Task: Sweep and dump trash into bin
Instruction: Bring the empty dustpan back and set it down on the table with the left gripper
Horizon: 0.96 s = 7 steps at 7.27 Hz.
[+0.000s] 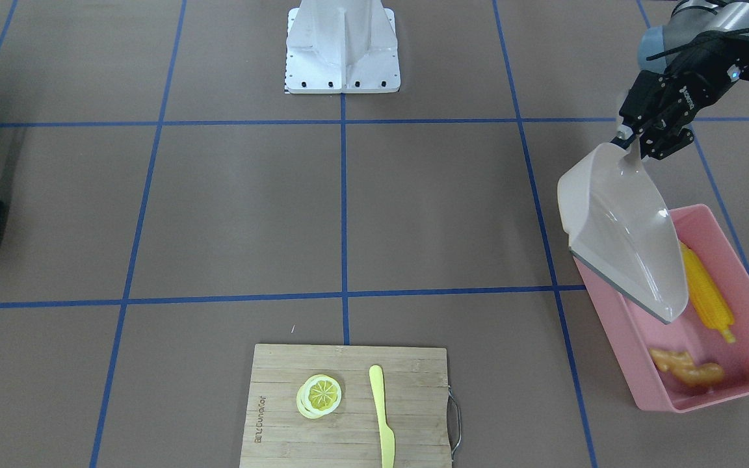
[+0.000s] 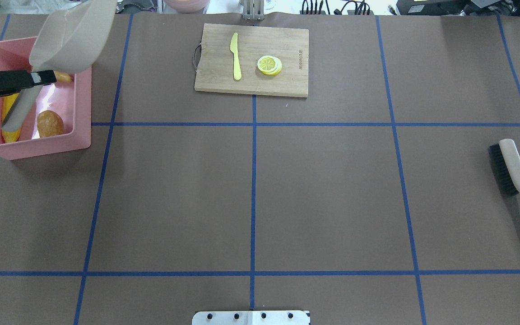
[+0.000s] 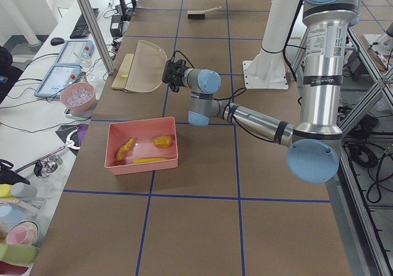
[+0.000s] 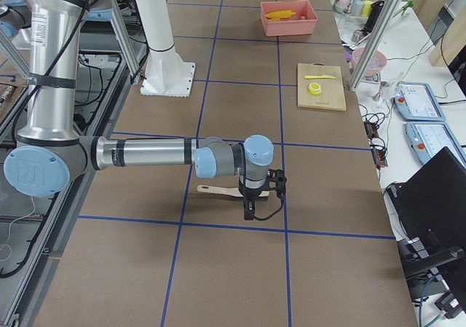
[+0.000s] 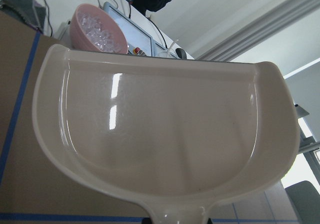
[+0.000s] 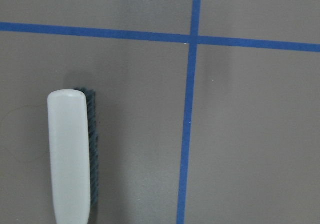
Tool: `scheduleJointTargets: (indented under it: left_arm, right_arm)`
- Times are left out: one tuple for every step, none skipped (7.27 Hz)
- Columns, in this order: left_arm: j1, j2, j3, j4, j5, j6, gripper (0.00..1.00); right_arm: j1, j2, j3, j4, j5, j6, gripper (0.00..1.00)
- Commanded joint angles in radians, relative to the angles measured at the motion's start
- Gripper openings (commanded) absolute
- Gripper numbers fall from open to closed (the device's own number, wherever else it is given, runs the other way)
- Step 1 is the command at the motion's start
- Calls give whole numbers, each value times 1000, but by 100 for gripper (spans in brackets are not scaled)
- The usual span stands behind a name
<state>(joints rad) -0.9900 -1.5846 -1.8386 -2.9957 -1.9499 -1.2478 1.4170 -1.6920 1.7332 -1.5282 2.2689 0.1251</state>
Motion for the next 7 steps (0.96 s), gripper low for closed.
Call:
scheduleJointTargets:
  left_arm:
    - [30, -9, 4, 14, 15, 537, 0]
    - [30, -9, -2, 44, 26, 837, 0]
    - [30, -12, -14, 122, 0, 967, 0]
    - [30, -12, -16, 167, -33, 1058, 0]
    - [31, -14, -20, 223, -69, 1118, 0]
    - [51, -24, -19, 288, -113, 1128, 0]
    - [83, -25, -7, 303, -122, 1128, 0]
  right_arm:
    - [68, 5, 5, -21, -17, -19, 100]
    - [92, -6, 5, -23, -17, -19, 100]
    - [109, -14, 6, -17, -29, -19, 100]
    - [108, -17, 3, -17, -54, -19, 100]
    - [106, -5, -3, -14, -57, -7, 100]
    - [105, -2, -1, -13, -54, -4, 100]
    - [103, -1, 2, -10, -37, -4, 100]
